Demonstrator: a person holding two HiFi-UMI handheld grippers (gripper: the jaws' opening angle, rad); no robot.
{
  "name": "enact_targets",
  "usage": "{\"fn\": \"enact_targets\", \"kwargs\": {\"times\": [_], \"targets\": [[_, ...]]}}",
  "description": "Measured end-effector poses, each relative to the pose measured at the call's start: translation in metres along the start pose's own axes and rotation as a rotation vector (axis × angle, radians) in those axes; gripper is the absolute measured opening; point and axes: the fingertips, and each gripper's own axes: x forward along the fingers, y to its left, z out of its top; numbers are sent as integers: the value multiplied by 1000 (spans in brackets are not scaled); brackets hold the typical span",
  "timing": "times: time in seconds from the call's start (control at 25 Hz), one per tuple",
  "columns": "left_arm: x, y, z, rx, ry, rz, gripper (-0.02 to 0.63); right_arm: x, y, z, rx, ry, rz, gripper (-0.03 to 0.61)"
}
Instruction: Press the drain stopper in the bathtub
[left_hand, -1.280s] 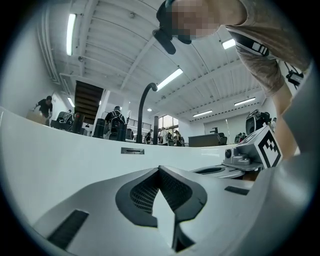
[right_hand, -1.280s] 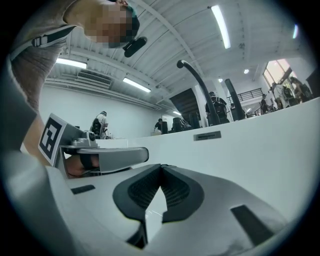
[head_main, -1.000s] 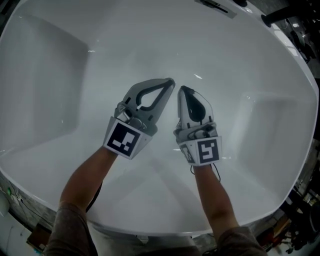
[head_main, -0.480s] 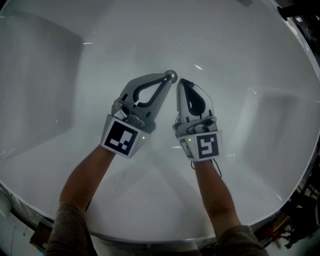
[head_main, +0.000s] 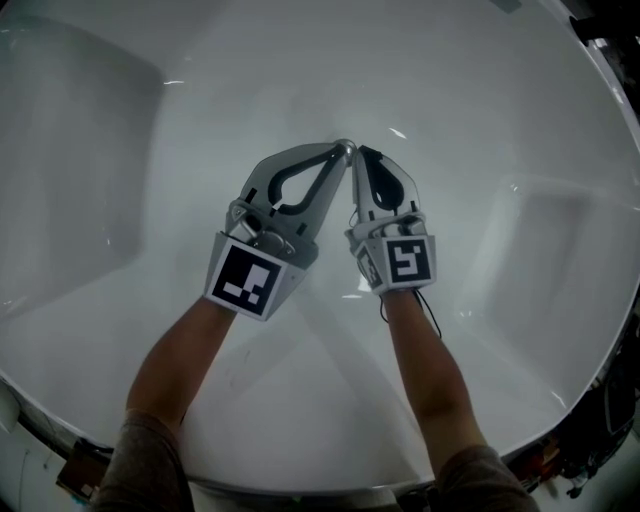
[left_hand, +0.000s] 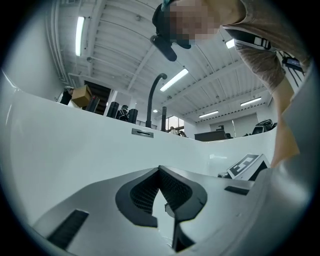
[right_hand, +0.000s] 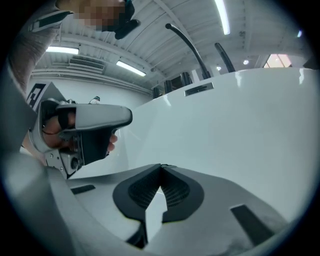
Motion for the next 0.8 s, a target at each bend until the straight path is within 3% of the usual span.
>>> {"fn": "enact_targets", "kwargs": {"times": [0.24,0.4,0.8], "targets": [[-1,1,-11,-19,27,3,2,12,-1,-29,-14,72,9,3],[-3,4,-22,-27,45,14,2,25,-16,-71,27,176,-31,3],[-5,10,-43,-54,68,30,2,49,-40,-153,10,373,-71,3]]}}
